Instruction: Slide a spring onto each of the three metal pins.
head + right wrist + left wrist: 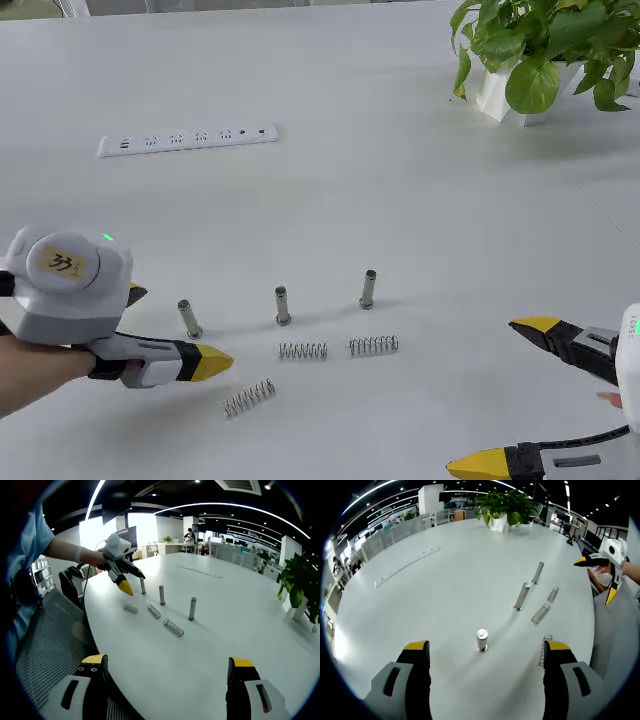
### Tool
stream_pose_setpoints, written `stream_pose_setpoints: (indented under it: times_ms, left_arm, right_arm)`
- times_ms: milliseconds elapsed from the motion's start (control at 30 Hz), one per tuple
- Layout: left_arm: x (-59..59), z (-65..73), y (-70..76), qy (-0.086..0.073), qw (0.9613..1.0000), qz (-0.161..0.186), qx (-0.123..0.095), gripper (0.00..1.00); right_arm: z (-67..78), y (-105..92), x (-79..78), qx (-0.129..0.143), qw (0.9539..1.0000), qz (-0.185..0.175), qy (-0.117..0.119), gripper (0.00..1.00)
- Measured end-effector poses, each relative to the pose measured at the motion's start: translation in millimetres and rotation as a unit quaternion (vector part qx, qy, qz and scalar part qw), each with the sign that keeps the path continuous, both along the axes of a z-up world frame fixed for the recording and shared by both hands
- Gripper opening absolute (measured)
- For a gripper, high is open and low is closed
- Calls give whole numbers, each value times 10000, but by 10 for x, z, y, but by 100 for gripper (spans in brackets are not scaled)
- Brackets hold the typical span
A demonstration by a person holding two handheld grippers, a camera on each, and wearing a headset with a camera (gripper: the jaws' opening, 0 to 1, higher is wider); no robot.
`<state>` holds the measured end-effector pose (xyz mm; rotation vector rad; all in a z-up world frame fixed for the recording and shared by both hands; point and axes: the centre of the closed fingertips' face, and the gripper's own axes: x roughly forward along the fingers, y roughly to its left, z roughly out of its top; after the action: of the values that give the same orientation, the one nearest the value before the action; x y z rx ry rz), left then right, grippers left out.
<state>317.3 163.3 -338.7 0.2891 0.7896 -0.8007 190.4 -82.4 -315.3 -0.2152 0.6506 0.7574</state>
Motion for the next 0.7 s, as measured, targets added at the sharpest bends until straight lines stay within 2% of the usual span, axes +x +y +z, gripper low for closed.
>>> stream_pose_setpoints:
  times_ms: [67,233,367,433,700]
  left_arm:
    - [-15,-2,-13,22,10000,-2,-63,99]
    - [-57,-13,-1,101,9999,-10,-102,99]
    - [-89,-10,27,99,9999,-6,-111,99]
    - [-115,9,36,115,9997,30,-201,99]
    - [-289,50,118,127,9994,98,-314,99]
  right_arm:
    - [2,-2,-1,-4,10000,-5,6,99]
    - [7,-5,-2,-13,10000,-1,-5,99]
    - [9,-1,-5,-20,10000,13,-2,99]
    - [13,3,-3,-16,10000,17,-4,99]
    - [22,10,0,-39,10000,43,-5,99]
